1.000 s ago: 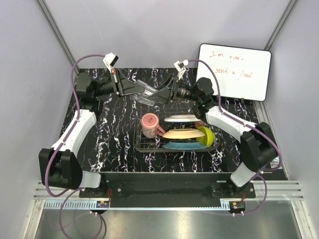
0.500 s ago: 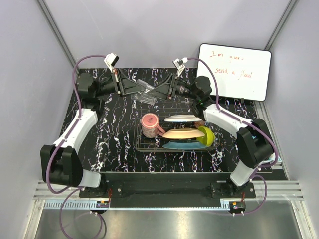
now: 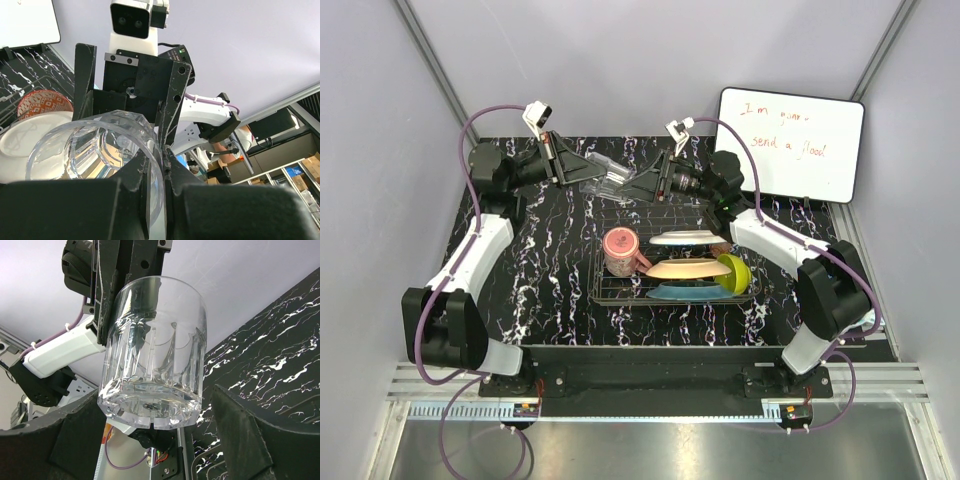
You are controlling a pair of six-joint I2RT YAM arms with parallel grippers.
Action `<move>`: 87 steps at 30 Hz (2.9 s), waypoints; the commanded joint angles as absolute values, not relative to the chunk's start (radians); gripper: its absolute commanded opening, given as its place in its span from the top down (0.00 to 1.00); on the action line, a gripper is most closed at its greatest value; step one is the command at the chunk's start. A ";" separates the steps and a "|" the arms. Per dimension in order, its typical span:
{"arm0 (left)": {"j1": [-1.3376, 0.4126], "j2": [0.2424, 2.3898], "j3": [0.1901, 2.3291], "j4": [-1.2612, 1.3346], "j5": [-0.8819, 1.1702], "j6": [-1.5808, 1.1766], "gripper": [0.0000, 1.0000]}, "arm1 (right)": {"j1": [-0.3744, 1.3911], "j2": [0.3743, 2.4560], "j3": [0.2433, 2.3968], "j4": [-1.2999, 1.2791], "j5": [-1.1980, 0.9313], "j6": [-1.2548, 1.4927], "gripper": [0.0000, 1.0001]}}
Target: Load the mixed dishes into the dish rack
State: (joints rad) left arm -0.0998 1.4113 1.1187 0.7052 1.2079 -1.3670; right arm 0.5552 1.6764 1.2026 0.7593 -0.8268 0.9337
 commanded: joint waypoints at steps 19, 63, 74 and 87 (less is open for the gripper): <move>-0.095 1.345 1.025 0.730 1.173 -1.312 1.00 | 0.555 1.603 1.245 0.700 -0.752 0.907 0.80; 0.140 1.267 1.154 -0.453 1.114 -0.075 0.06 | 0.948 1.885 2.066 -1.331 -0.181 0.163 1.00; 0.140 1.256 1.132 -0.460 1.109 -0.034 0.06 | 0.951 2.009 2.120 -1.325 -0.213 0.141 1.00; 0.140 1.276 1.121 -0.462 1.104 -0.028 0.07 | 0.950 2.126 2.172 -1.321 -0.186 0.126 1.00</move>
State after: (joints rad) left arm 0.1349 1.2854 1.1210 -0.4824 1.1133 -0.0517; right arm 0.9417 2.1109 2.1262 -1.3285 -0.1879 0.1444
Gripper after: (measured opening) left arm 0.932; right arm 0.707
